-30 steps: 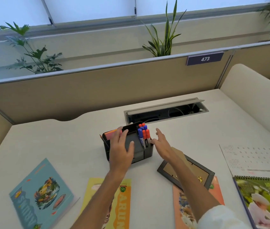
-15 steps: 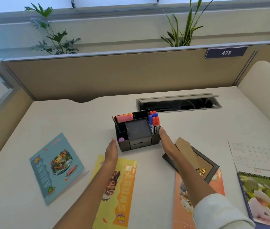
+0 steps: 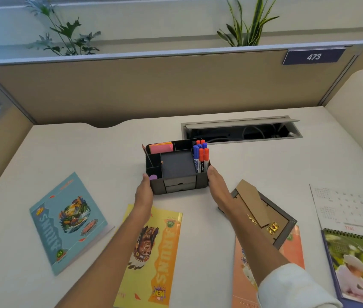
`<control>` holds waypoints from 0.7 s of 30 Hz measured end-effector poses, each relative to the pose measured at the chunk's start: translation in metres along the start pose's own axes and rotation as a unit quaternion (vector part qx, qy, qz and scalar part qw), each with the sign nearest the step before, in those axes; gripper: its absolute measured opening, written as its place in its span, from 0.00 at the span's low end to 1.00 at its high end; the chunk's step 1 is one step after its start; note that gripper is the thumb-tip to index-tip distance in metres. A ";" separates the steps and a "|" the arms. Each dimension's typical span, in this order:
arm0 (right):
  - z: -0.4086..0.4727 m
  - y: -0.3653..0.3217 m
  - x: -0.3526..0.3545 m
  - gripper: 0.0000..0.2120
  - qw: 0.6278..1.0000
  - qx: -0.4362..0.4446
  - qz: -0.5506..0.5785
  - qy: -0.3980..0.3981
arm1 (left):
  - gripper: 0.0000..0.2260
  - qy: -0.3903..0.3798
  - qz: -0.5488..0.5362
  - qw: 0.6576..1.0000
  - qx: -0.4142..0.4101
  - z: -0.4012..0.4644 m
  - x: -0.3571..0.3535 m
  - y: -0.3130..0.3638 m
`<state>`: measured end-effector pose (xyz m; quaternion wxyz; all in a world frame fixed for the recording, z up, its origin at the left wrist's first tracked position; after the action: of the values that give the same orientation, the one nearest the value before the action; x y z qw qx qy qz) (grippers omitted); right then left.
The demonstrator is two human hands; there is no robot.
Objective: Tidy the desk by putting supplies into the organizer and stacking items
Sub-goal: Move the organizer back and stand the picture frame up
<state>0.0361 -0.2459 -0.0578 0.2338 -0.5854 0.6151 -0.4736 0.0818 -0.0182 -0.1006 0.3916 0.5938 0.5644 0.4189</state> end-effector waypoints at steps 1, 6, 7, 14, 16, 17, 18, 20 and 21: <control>0.003 -0.005 -0.003 0.25 1.000 0.014 -0.005 -0.001 | 0.20 0.000 0.005 1.000 -0.005 0.004 0.004 0.004; 0.021 -0.023 -0.025 0.24 0.999 0.042 -0.024 -0.017 | 0.19 0.015 0.003 0.999 -0.028 0.021 0.023 0.021; 0.024 -0.027 -0.029 0.24 0.999 0.044 -0.023 -0.020 | 0.18 0.019 -0.007 0.999 -0.030 0.025 0.026 0.023; 0.061 -0.059 -0.056 0.22 0.999 0.042 -0.014 -0.021 | 0.17 0.060 -0.046 0.997 -0.033 0.075 0.048 0.038; 0.073 -0.069 -0.063 0.22 0.999 0.037 -0.007 -0.018 | 0.16 0.066 -0.043 0.996 -0.033 0.094 0.052 0.045; 0.080 -0.074 -0.066 0.21 0.999 0.037 -0.004 -0.015 | 0.16 0.070 -0.043 0.996 -0.034 0.105 0.054 0.048; 0.086 -0.079 -0.069 0.21 0.999 0.040 -0.001 -0.013 | 0.16 0.074 -0.043 0.996 -0.035 0.114 0.055 0.052; 0.099 -0.090 -0.075 0.20 0.999 0.044 0.008 -0.009 | 0.16 0.080 -0.043 0.995 -0.037 0.133 0.057 0.059; 0.107 -0.096 -0.078 0.20 0.999 0.047 0.014 -0.009 | 0.16 0.081 -0.045 0.995 -0.039 0.143 0.058 0.063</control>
<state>0.1901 -0.1926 -0.0441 0.2728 -0.5691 0.5987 -0.4932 0.2383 0.0373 -0.0868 0.3857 0.5162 0.6035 0.4696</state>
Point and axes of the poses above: each hand's wrist, its own z-axis towards the middle knuckle, its own x-axis out of the back of the hand, y = z × x, the point moved 7 cm from there along z, towards the middle knuckle, and after that the axes turned 9 degrees about -x, right-handed, at the moved point
